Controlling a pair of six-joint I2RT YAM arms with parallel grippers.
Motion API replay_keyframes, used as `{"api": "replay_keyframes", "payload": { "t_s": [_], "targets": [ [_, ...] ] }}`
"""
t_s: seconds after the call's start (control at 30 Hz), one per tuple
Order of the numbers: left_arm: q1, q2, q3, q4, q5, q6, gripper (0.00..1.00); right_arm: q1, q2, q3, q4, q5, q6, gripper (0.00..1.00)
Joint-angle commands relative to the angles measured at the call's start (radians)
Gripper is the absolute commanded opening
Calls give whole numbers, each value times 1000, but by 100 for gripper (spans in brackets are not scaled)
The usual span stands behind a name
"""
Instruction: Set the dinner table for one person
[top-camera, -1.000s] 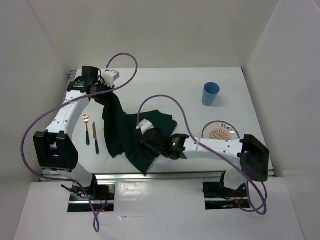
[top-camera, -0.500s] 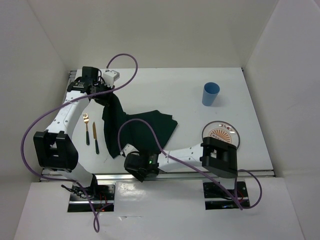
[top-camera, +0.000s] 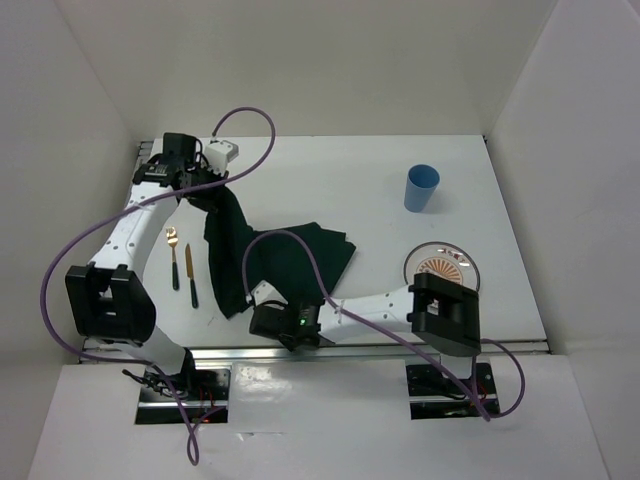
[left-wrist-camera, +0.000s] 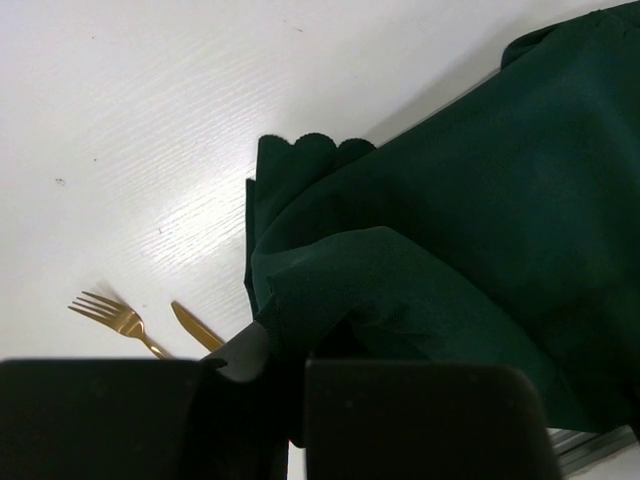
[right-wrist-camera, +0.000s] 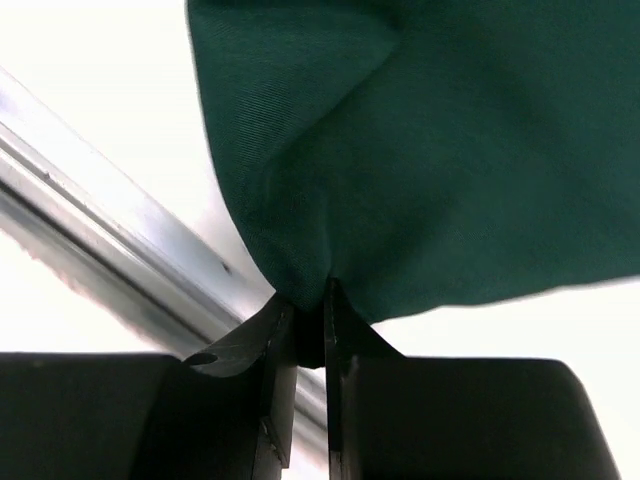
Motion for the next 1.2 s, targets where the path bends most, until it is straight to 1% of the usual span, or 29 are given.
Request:
{"api": "replay_keyframes", "payload": {
  "t_s": [0.0, 0.1, 0.13, 0.17, 0.2, 0.23, 0.27, 0.4, 0.5, 0.53, 0.63, 0.7, 0.8, 0.83, 0.87, 0.97, 1.0, 1.07, 1.13, 1.17],
  "targets": [
    [-3, -67, 16, -7, -10, 27, 0, -7, -140, 35, -104, 90, 77, 0],
    [-3, -105, 54, -42, 1, 47, 0, -73, -289, 81, -225, 142, 152, 0],
    [-3, -121, 65, -42, 10, 47, 0, -92, -332, 92, -250, 151, 152, 0],
    [-3, -156, 85, -56, 28, 57, 0, -122, -422, 112, -281, 162, 163, 0],
    [-3, -177, 94, -56, 37, 71, 0, -135, -467, 124, -281, 173, 163, 0],
    [-3, -197, 105, -69, 50, 71, 0, -135, -510, 137, -293, 192, 151, 0],
    [6, -234, 131, -82, 67, 97, 0, -147, -586, 150, -310, 206, 140, 0],
    [6, -301, 185, -178, 157, 134, 0, -147, -703, 279, -380, 242, 140, 0],
    [6, -352, 197, -212, 179, 146, 0, -147, -725, 368, -442, 227, 120, 0],
    [6, -392, 197, -212, 179, 146, 0, -147, -725, 393, -457, 216, 120, 0],
    [6, -469, 206, -250, 189, 137, 0, -147, -716, 482, -493, 148, 100, 0],
    [6, -499, 217, -277, 189, 124, 0, -147, -725, 505, -502, 119, 100, 0],
    [6, -550, 208, -304, 116, 78, 0, -147, -769, 487, -483, 99, 118, 0],
    [6, -559, 177, -304, 99, 65, 0, -147, -798, 471, -474, 99, 118, 0],
    [6, -559, 163, -304, 66, 32, 0, -147, -811, 435, -462, 99, 142, 0],
    [6, -550, 104, -304, 74, -25, 0, -147, -831, 369, -485, 150, 210, 0],
    [6, -540, 87, -304, 88, -42, 0, -147, -831, 368, -508, 194, 238, 0],
    [6, -495, 35, -294, 97, -80, 0, -147, -779, 359, -581, 225, 290, 0],
    [6, -471, -4, -265, 97, -90, 0, -147, -730, 384, -623, 245, 316, 0],
    [6, -460, -40, -236, 97, -100, 0, -147, -670, 402, -652, 255, 316, 0]
  ]
}}
